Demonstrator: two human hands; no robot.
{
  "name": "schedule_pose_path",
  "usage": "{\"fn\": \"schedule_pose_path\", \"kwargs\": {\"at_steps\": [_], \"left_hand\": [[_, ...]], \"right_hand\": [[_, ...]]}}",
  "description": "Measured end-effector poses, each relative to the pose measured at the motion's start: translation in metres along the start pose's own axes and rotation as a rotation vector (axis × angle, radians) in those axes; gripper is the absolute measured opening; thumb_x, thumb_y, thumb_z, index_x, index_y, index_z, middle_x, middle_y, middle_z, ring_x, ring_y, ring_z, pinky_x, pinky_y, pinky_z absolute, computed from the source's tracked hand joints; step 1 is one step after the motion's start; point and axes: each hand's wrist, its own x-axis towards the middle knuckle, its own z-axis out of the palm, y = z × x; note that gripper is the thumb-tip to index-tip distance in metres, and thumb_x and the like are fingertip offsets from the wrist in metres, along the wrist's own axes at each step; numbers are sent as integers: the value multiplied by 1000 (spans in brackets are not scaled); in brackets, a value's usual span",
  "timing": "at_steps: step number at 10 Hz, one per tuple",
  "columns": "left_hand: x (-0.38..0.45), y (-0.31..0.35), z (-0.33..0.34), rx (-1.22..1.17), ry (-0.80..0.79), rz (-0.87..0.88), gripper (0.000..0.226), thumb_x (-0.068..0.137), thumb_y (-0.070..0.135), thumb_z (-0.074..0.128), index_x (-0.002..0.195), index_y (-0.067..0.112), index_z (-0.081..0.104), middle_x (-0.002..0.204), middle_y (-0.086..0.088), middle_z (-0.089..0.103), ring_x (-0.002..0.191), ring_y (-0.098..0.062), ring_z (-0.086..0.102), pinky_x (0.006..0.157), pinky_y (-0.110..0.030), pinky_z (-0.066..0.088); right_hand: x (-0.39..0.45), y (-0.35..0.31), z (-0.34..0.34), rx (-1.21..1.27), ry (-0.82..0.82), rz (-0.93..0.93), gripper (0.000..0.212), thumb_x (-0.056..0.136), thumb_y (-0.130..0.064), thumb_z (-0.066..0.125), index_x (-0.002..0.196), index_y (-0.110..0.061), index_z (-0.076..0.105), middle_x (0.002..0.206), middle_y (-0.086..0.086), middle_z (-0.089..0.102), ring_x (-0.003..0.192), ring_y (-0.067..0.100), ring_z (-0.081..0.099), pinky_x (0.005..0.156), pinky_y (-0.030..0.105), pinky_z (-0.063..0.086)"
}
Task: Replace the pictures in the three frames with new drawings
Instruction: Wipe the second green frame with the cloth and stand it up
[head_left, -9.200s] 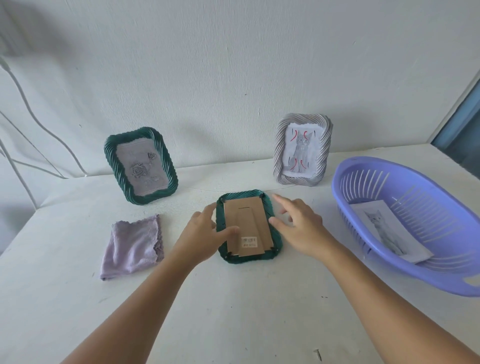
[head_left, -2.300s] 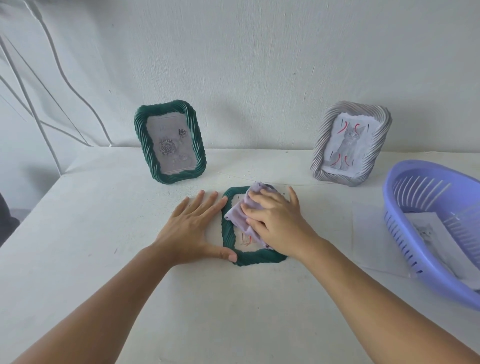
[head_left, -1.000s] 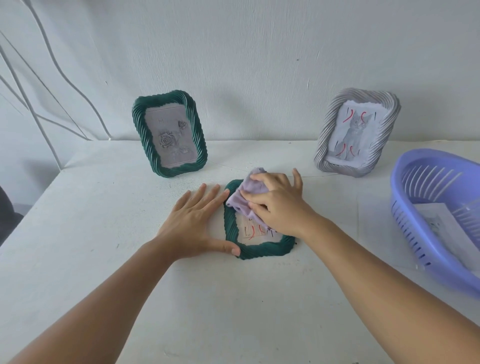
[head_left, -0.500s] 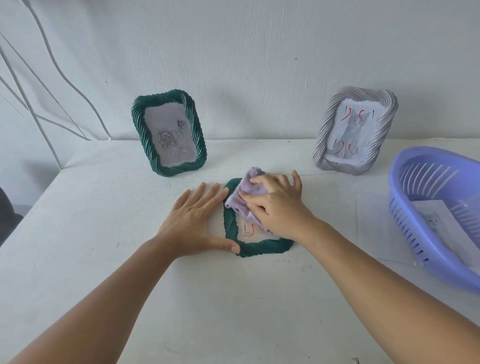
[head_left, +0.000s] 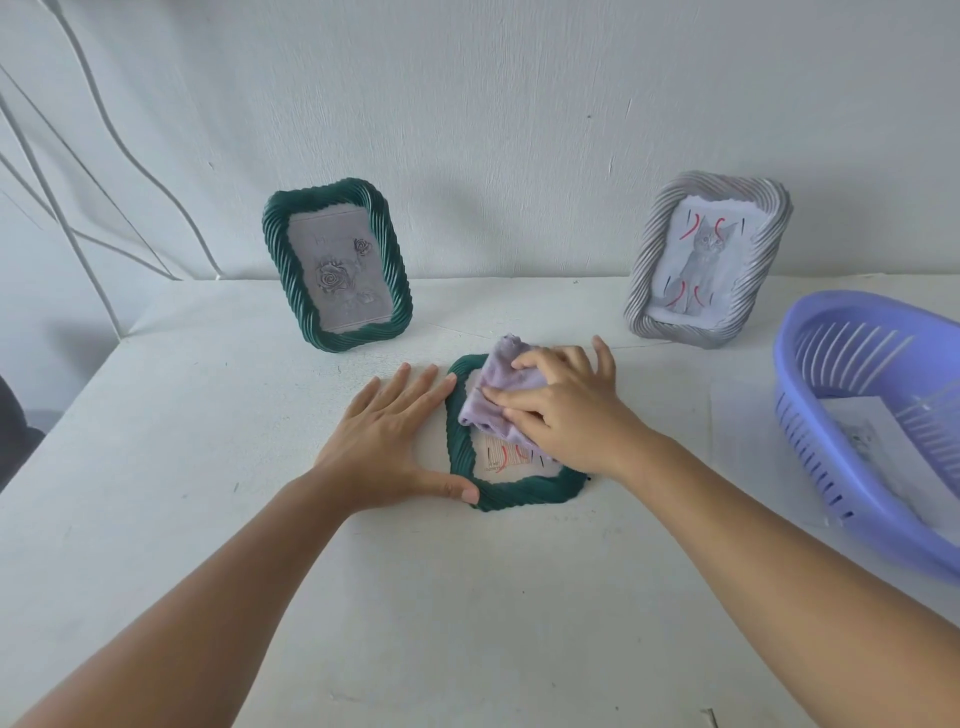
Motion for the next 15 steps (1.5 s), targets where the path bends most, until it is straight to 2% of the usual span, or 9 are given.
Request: {"fn": "schedule_pose_path", "kwargs": {"at_steps": [1,2,3,5,8,10,12,13,15], "left_hand": [[1,-1,0,6,-3,-5,134,49,109,38,157,47,-12,167,19,-13,153,-7,-22,127,-43,-4],[1,0,0,10,-6,-6,134,49,110,37,157,47,-12,168,17,-12,153,-7,-22,127,-43,-4],[1,0,0,8,-5,-5,133,49,110,37,157,49,-13,168,17,-12,153,-7,-22,127,-43,-4],[1,-1,1,9,9,0,133,50,110,37,157,49,-11,168,18,-12,153,-6,-21,127,-42,-4],[0,0,1,11,9,0,132,51,109,38,158,47,-10,168,17,-12,153,-7,-21,127,-42,-5],[0,1,0,11,10,-2,134,49,110,38,158,47,-9,167,18,-12,153,-6,-22,127,-42,-4],[0,2,-1,17,1,-4,133,50,109,37,158,47,-10,167,18,-13,152,-6,-23,127,-42,-4],[0,3,-1,10,-1,-5,133,50,109,37,158,47,-10,167,18,-13,152,-6,-23,127,-42,-4],[-1,2,-2,9,6,-5,134,49,110,37,158,47,-9,167,19,-13,152,-5,-22,127,-42,-4]], "right_hand": [[-14,17,-5,-62,29,56,35,101,-52,43,134,-59,53,145,-9,46,132,25,37,117,67,4],[-6,14,2,-78,117,179,31,99,-50,51,127,-53,63,137,-4,53,122,29,43,114,67,13],[10,-8,10,15,109,256,32,99,-44,52,129,-49,63,141,-2,49,125,31,40,116,65,10],[-23,-7,10,15,55,74,37,101,-53,41,135,-55,55,143,-7,44,127,28,34,116,67,6],[0,-3,9,14,93,328,35,100,-48,51,134,-50,59,140,-1,48,124,31,41,115,63,12],[-35,8,9,-47,133,146,35,98,-54,41,126,-55,62,134,-4,50,116,29,41,113,68,13],[-11,11,1,-56,117,318,34,100,-49,49,132,-50,60,135,-1,50,120,30,43,115,63,11],[4,-3,5,1,68,312,35,101,-48,46,135,-50,57,140,-1,44,125,31,40,115,62,10],[-35,0,-5,113,-89,11,39,101,-56,32,136,-61,49,145,-11,34,129,22,24,119,58,1]]}}
